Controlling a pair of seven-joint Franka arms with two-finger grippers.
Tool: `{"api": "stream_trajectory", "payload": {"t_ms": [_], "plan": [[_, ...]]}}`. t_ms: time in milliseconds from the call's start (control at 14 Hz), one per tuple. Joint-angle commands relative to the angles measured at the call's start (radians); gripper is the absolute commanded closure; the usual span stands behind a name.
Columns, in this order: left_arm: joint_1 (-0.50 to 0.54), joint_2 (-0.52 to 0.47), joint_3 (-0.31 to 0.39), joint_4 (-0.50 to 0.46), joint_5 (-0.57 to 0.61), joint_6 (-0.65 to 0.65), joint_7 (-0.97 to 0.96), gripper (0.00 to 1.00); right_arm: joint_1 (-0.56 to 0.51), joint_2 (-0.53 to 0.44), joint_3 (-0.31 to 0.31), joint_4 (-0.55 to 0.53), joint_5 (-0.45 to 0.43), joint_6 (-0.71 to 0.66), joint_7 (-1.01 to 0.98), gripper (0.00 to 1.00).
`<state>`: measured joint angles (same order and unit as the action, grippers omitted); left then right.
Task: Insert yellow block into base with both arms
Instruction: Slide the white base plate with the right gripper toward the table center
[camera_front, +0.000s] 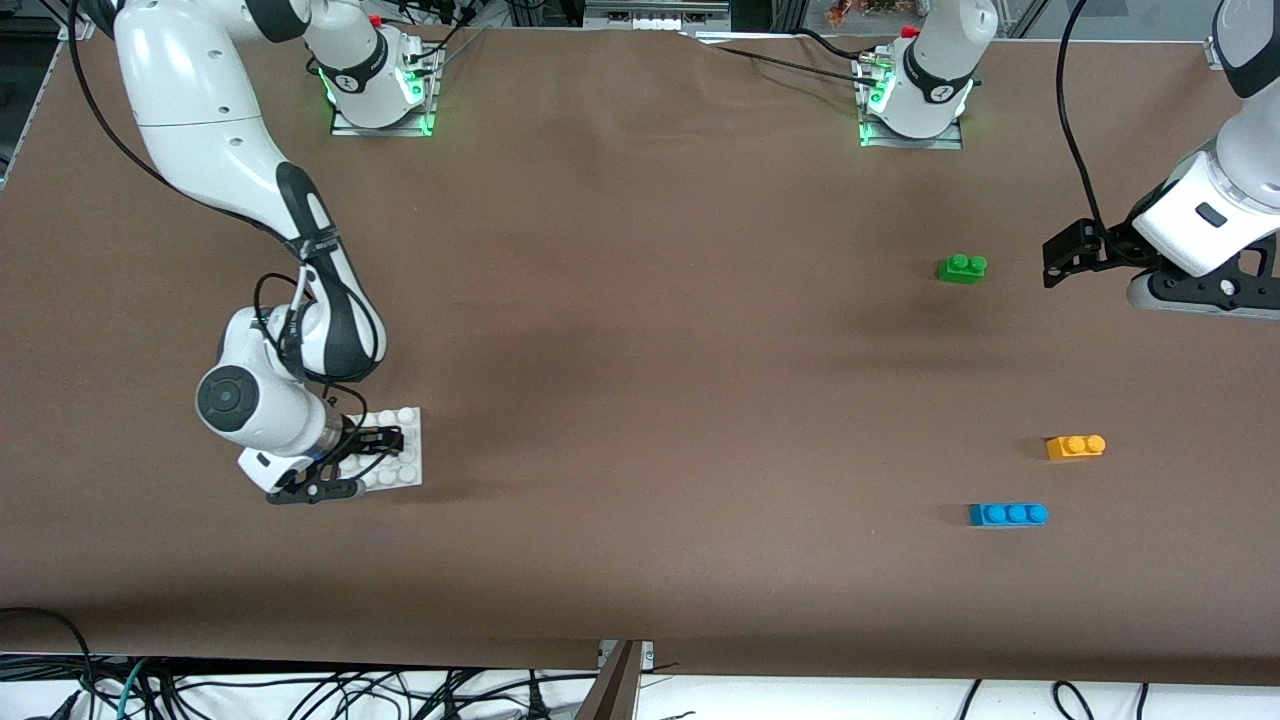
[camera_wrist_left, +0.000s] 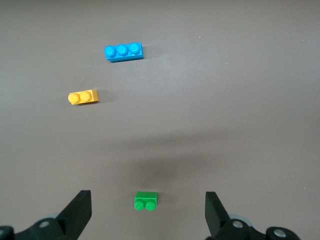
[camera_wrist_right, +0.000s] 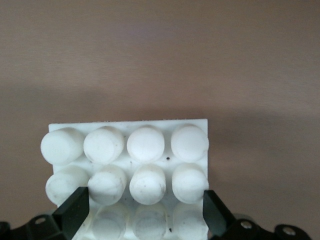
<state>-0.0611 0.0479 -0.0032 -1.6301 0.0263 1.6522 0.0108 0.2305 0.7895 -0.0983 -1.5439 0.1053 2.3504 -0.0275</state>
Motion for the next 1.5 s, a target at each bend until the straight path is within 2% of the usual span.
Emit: {"api": "stream_trajectory", "payload": {"t_ms": [0, 287, 716, 1003, 1433], "plan": [[0.000, 0.010, 0.002, 0.026, -0.017, -0.009, 0.015, 0.00, 0.059, 0.043, 0.008, 0.007, 0.025, 0.029, 0.107, 0.00], [0.000, 0.010, 0.002, 0.026, -0.017, -0.009, 0.015, 0.00, 0.179, 0.062, 0.008, 0.010, 0.017, 0.066, 0.283, 0.00], [0.000, 0.010, 0.002, 0.026, -0.017, -0.009, 0.015, 0.00, 0.331, 0.068, 0.008, 0.016, 0.025, 0.116, 0.420, 0.00], [0.000, 0.010, 0.002, 0.026, -0.016, -0.008, 0.015, 0.00, 0.429, 0.091, 0.008, 0.056, 0.024, 0.127, 0.555, 0.00], [0.000, 0.010, 0.002, 0.026, -0.017, -0.008, 0.015, 0.00, 0.558, 0.143, 0.008, 0.148, 0.024, 0.155, 0.655, 0.00]]}}
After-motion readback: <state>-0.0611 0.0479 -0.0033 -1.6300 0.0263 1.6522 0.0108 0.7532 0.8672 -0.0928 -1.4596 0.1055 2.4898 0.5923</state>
